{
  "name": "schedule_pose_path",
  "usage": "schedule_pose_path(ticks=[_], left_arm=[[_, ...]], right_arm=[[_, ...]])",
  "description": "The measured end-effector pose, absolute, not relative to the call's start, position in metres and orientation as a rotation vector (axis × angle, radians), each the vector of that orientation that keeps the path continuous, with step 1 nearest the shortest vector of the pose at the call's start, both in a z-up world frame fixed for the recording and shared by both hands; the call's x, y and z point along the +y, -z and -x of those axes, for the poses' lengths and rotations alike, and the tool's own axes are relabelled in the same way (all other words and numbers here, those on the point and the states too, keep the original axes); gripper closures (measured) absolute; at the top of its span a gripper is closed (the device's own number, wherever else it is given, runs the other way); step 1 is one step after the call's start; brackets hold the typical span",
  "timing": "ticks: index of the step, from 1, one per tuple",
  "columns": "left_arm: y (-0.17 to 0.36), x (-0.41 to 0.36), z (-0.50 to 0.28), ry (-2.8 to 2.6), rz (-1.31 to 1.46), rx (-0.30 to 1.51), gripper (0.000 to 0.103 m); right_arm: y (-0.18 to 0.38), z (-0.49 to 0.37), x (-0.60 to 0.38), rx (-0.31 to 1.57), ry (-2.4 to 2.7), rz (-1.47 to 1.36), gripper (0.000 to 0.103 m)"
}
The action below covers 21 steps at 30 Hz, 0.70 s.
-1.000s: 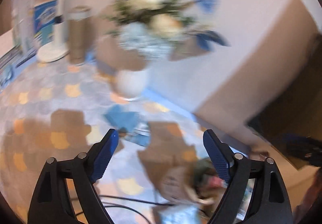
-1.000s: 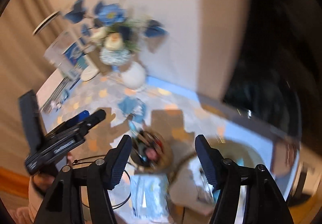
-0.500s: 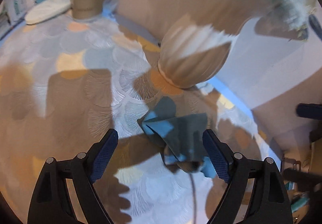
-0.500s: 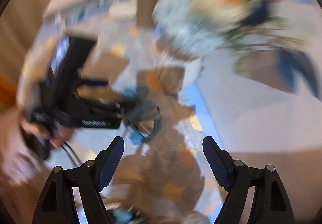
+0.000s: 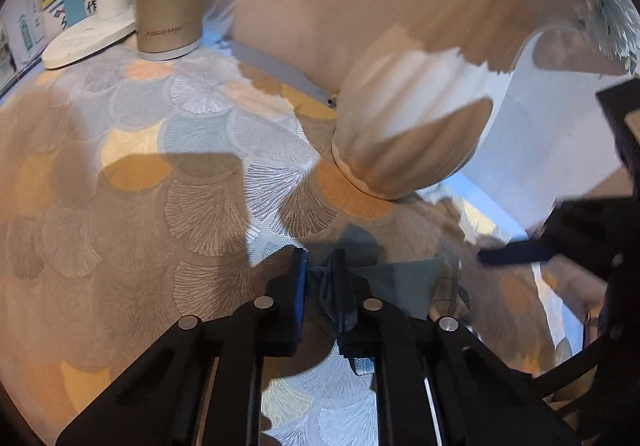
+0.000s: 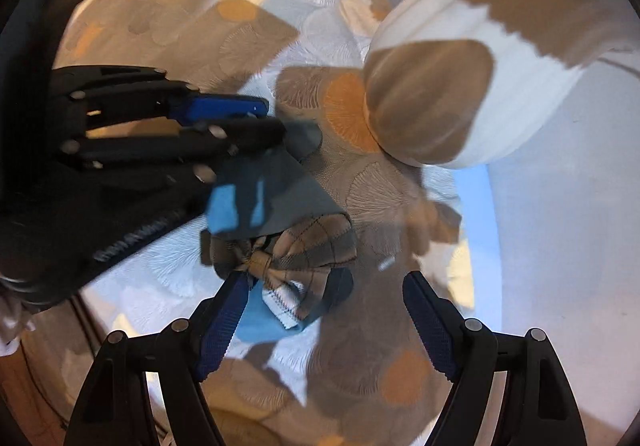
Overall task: Organize soft objects
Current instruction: 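Grasp the blue cloth with the left tool while the right tool grasps the plaid bow, then lift the blue cloth and plaid bow and carry both over the glass plate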
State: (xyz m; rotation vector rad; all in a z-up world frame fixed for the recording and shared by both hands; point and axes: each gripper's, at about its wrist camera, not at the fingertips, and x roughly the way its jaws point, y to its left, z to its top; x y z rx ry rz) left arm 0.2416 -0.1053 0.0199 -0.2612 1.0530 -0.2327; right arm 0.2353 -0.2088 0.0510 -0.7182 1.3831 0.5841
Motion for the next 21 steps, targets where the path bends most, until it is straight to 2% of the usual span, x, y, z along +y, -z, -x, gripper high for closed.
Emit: schedule_pose_path(ticks=[1, 3, 6, 12, 17, 21], left_arm=[[-0.02, -0.106, -0.24, 0.222, 0.265, 1.045, 0.097], [-0.02, -0.107, -0.238, 0.203, 0.271, 1.035, 0.099], [-0.021, -0.106, -0.233, 0.181, 0.304, 1.02, 0.1], [-0.039, -0.083, -0.22, 0.161, 0.415, 0.984, 0.1], [-0.078, -0.066, -0.2, 0.163, 0.461, 0.9, 0.1], [-0.11, -0.063, -0.186, 0.199, 0.464, 0.846, 0.1]], right_arm=[[-0.049, -0.235, -0.208, 1.386, -0.597, 0.709, 0.042], [-0.048, -0.232, -0.209, 1.375, -0.629, 0.694, 0.071], [-0.047, -0.222, -0.209, 1.342, -0.654, 0.738, 0.087], [-0.074, -0.224, -0.224, 1.291, -0.696, 0.603, 0.09], [-0.113, -0.215, -0.25, 1.211, -0.691, 0.532, 0.09], [-0.135, -0.198, -0.252, 1.129, -0.668, 0.579, 0.09]])
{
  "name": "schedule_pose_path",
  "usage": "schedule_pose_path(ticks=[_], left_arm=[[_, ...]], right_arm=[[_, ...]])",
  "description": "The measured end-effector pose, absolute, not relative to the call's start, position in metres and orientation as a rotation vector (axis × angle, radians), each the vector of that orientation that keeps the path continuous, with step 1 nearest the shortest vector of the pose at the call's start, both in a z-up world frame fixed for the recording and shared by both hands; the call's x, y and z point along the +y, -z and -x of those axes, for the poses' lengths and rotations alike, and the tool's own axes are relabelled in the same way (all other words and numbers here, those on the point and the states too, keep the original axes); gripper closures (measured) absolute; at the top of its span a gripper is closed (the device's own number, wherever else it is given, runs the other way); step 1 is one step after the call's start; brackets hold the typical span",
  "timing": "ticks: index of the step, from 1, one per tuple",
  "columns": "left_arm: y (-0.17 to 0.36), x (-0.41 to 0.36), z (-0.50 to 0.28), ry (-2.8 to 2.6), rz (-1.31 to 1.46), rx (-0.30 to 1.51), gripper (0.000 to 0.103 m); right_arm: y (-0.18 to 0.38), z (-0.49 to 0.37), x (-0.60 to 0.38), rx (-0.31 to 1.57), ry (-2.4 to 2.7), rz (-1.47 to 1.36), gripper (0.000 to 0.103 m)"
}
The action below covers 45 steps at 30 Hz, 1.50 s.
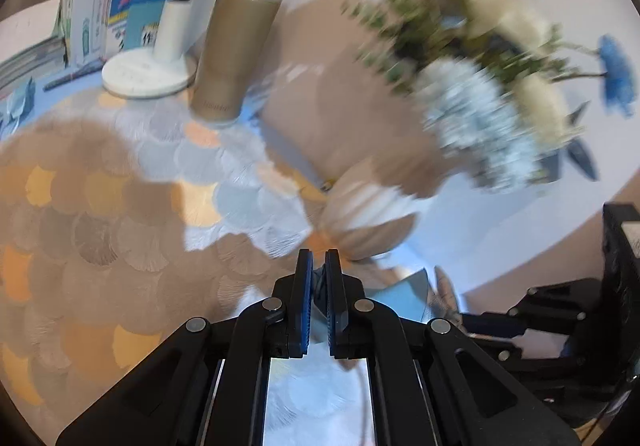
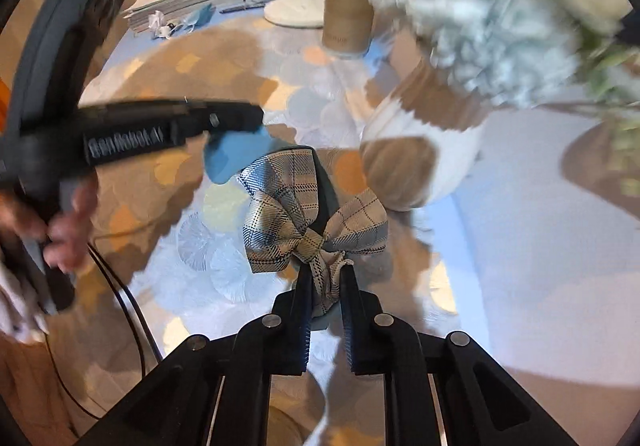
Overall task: Organize soft objects
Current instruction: 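Lift the blue cloth and plaid bow and carry both over the glass plate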
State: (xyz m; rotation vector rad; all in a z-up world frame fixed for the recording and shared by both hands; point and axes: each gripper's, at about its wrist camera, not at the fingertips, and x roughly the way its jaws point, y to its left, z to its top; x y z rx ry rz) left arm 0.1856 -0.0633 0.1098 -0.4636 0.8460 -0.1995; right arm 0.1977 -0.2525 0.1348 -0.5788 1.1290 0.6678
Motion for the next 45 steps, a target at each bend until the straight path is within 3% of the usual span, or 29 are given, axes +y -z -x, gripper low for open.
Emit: schedule_pose_path(ticks=[5, 14, 24, 29, 34, 37, 45], left_arm=[[-0.144, -0.063, -0.167, 0.244, 0.461, 0.786, 0.1], [-0.192, -0.038, -0.142, 0.224, 0.478, 0.695, 0.1], [-0.281, -0.049, -0.098, 0.285, 0.341, 0.524, 0.1], [-0.325, -0.086, -0.069, 0.413, 0.249, 0.443, 0.1], [-0.343, -0.137, -0.045, 0.596, 0.208, 0.422, 0.1], [-0.349, -0.169, -0.028, 0.711, 0.164, 0.416, 0.1], [-0.336, -0.257, 0.008, 0.907, 0.051, 0.493, 0.1]], right_arm=[[-0.17, -0.172, -0.257, 1.055, -0.673, 0.543, 0.09], [-0.269, -0.107, -0.3, 0.878, -0.705, 0.217, 0.09], [-0.327, -0.032, -0.373, 0.727, -0.516, 0.028, 0.09], [-0.35, 0.023, -0.406, 0.658, -0.403, -0.013, 0.09], [-0.363, 0.077, -0.457, 0.668, -0.271, -0.261, 0.09], [-0.366, 0.106, -0.483, 0.667, -0.17, -0.361, 0.09], [-0.362, 0.172, -0.507, 0.71, 0.159, -0.299, 0.09]])
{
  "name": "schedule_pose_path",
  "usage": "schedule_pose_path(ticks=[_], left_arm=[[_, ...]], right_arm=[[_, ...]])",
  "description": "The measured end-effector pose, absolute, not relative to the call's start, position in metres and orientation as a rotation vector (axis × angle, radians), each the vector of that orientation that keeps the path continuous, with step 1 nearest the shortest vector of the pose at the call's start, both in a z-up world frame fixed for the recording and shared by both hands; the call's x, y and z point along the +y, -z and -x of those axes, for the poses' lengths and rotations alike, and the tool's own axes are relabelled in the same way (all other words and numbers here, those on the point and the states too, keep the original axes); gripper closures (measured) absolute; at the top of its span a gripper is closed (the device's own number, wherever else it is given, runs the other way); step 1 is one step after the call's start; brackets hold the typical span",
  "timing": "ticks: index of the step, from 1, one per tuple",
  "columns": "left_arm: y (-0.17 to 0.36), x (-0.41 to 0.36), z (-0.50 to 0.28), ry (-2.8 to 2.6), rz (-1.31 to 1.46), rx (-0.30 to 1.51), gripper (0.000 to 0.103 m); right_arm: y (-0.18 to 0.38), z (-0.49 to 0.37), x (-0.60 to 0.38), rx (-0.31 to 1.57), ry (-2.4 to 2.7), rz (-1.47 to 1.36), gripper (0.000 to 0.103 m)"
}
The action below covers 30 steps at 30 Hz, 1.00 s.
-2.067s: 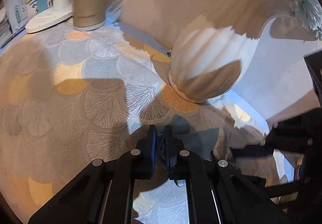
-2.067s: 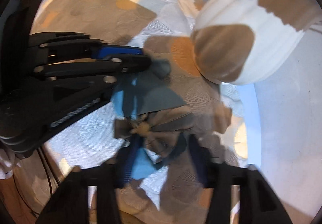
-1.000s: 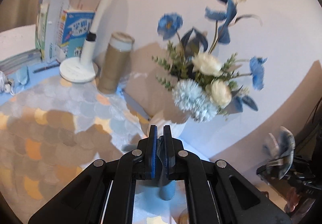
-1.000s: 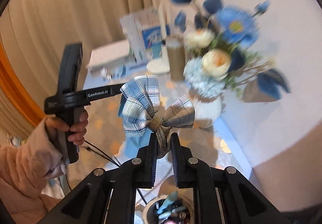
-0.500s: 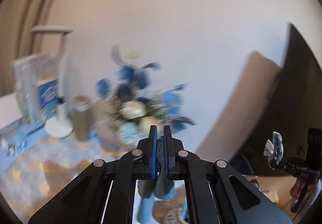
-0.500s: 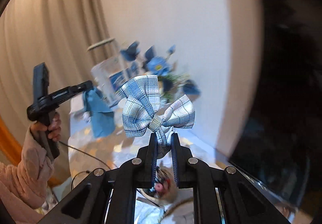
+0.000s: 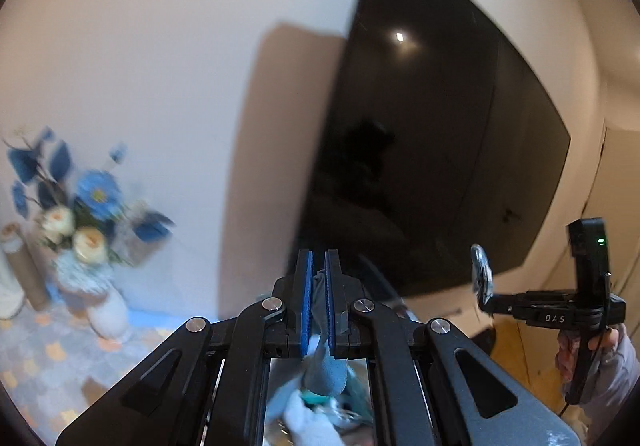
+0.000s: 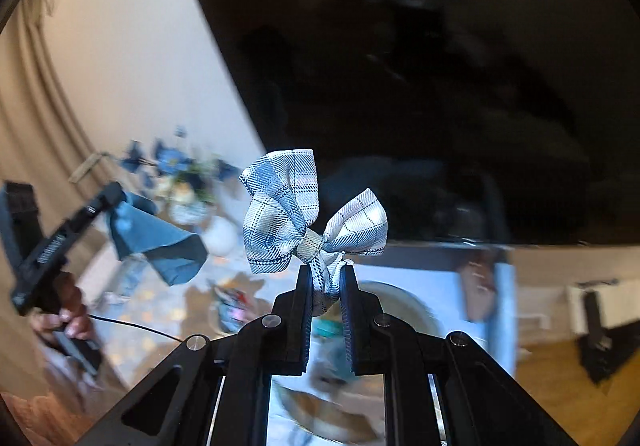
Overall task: Organize soft objects
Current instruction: 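Lift the blue cloth and plaid bow and carry both over the glass plate, then lower the cloth and bow into the glass plate and open both tools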
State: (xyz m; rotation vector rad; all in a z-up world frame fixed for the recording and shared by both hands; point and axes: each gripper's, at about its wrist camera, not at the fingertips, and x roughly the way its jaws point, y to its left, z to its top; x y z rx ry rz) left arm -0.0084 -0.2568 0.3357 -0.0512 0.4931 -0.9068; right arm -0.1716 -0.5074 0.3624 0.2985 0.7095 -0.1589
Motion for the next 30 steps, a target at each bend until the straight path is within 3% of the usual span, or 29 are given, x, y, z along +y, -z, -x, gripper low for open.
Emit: schedule_pose_path(ticks=[5, 13, 30], left_arm=[[-0.295, -0.302, 0.013, 0.963, -0.036, 0.635, 0.1], [-0.236, -0.344, 0.027, 0.988, -0.199, 0.802, 0.1], [-0.247, -0.347, 0.046, 1.023, -0.219, 0.791, 0.1]], right_arm=[[-0.351, 0.194, -0.5, 0.764, 0.349, -0.17, 0.09], [-0.299, 0.178, -0.495, 0.94, 0.332, -0.227, 0.09], [-0.289, 0.175, -0.483, 0.996, 0.302, -0.213, 0.09]])
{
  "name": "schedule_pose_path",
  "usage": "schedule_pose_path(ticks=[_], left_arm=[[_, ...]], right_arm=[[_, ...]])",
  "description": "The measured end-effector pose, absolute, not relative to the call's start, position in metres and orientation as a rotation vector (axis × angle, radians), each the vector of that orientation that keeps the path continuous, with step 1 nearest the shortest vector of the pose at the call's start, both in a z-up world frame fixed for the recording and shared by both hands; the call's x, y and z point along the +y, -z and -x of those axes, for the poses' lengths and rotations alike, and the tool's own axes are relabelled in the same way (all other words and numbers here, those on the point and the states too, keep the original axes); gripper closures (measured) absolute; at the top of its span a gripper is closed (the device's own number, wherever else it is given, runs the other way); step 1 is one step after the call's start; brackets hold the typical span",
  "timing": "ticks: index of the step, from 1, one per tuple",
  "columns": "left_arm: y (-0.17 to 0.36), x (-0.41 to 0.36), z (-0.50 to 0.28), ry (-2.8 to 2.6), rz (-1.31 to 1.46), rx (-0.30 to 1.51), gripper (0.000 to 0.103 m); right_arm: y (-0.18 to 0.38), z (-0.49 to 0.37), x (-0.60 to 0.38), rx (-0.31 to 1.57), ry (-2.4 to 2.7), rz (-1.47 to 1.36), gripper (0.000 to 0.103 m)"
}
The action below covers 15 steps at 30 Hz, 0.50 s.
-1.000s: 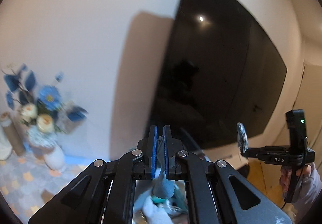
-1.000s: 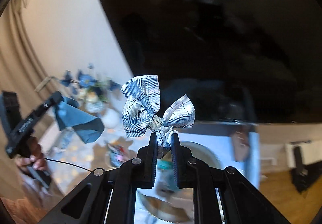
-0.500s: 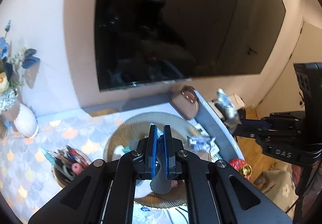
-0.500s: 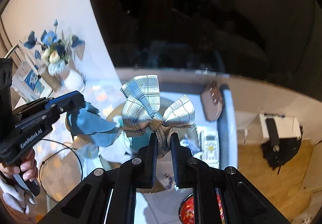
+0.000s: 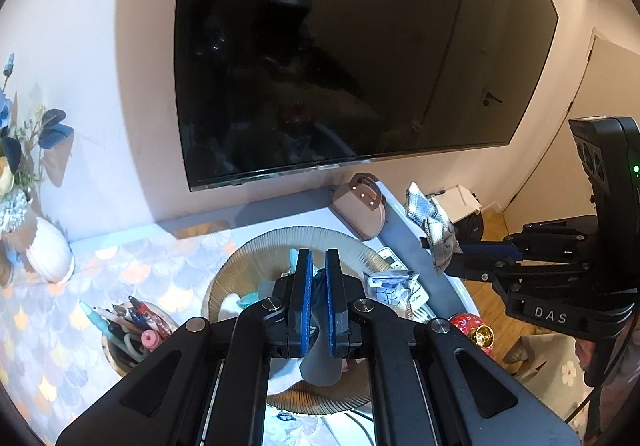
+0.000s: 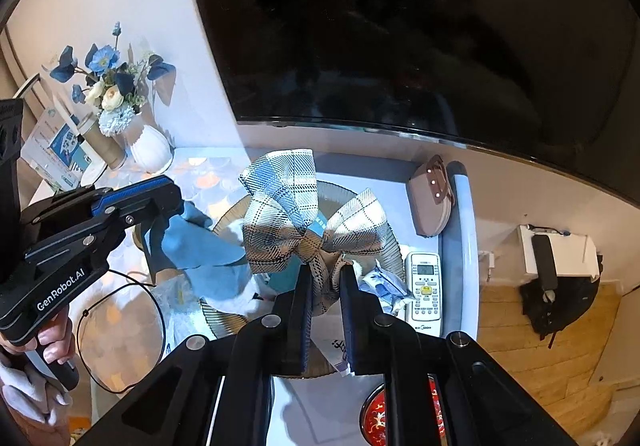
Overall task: Organize soft objects
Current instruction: 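Lower the cloth and bow into the glass plate and open both tools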
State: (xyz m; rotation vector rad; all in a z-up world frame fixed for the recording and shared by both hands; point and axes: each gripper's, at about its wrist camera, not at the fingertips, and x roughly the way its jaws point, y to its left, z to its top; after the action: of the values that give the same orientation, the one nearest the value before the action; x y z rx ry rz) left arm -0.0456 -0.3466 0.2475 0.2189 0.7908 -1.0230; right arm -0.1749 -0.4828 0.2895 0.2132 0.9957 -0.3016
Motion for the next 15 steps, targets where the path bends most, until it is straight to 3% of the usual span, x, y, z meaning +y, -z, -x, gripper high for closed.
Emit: schedule_pose_path(ticks=[15], left_arm=[[-0.2541, -0.3464, 0.0525, 1.045, -0.228, 0.777, 0.1]], right_arm=[[-0.2973, 0.1813, -0.4756, 0.989, 0.289, -0.196, 0.09]])
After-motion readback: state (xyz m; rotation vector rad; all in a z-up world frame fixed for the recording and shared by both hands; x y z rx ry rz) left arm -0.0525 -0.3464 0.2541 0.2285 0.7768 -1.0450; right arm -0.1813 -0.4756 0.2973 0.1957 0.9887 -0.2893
